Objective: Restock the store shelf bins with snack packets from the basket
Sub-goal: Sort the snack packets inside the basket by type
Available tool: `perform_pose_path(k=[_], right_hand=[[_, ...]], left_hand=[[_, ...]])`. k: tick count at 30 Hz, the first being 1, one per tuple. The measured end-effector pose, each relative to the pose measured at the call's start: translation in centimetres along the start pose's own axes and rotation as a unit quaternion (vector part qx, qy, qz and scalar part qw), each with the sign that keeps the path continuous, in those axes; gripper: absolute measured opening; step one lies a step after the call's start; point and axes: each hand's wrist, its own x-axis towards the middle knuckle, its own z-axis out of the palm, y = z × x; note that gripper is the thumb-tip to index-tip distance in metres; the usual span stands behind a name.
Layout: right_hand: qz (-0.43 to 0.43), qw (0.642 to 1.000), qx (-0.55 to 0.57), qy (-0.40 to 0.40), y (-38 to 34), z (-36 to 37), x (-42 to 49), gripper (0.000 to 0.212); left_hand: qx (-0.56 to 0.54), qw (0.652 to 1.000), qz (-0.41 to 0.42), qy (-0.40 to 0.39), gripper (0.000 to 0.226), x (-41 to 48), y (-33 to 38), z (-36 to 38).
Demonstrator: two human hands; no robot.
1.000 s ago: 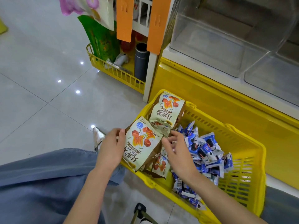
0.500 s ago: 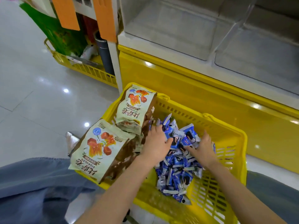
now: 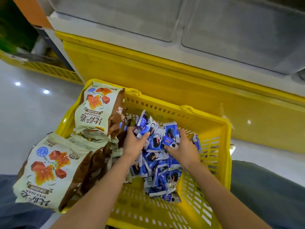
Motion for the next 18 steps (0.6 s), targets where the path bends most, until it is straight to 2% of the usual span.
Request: perform_pose_path(k=[3, 5, 6, 11, 15, 18], right_hand=[[-0.029, 0.999, 0.017, 0.007, 0.1, -0.4, -1.6, 0.081], [-0.045, 0.998, 0.028, -0.021, 0.1, -0.7, -2.9, 0.082], [-0.049, 0.997, 0.031, -0.043, 0.0, -0.8, -3.7, 0.083], [-0.089, 0.986, -0.002, -0.145, 0.4, -0.2, -7.5, 0.085], [-0.094, 0.978, -0.045, -0.183, 2.1, 0.3, -9.8, 0.079], [-0.075, 0.956, -0.144, -0.243, 3.4, 0.1, -10.4, 0.063]], left_hand=[[0.014, 0.998, 0.045, 0.032, 0.018, -1.0, -0.1, 0.0], [0.013, 0.997, 0.078, 0.025, 0.008, -2.0, -0.3, -0.4], [0.011, 0.995, 0.094, 0.008, 0.005, -2.8, -0.4, -0.7], [0.079, 0.974, 0.169, -0.127, 0.023, -7.7, -1.9, -1.0], [0.198, 0.936, 0.144, -0.252, 0.019, -9.9, -3.8, -1.1], [0.271, 0.913, 0.112, -0.285, 0.009, -10.1, -4.5, -1.7]])
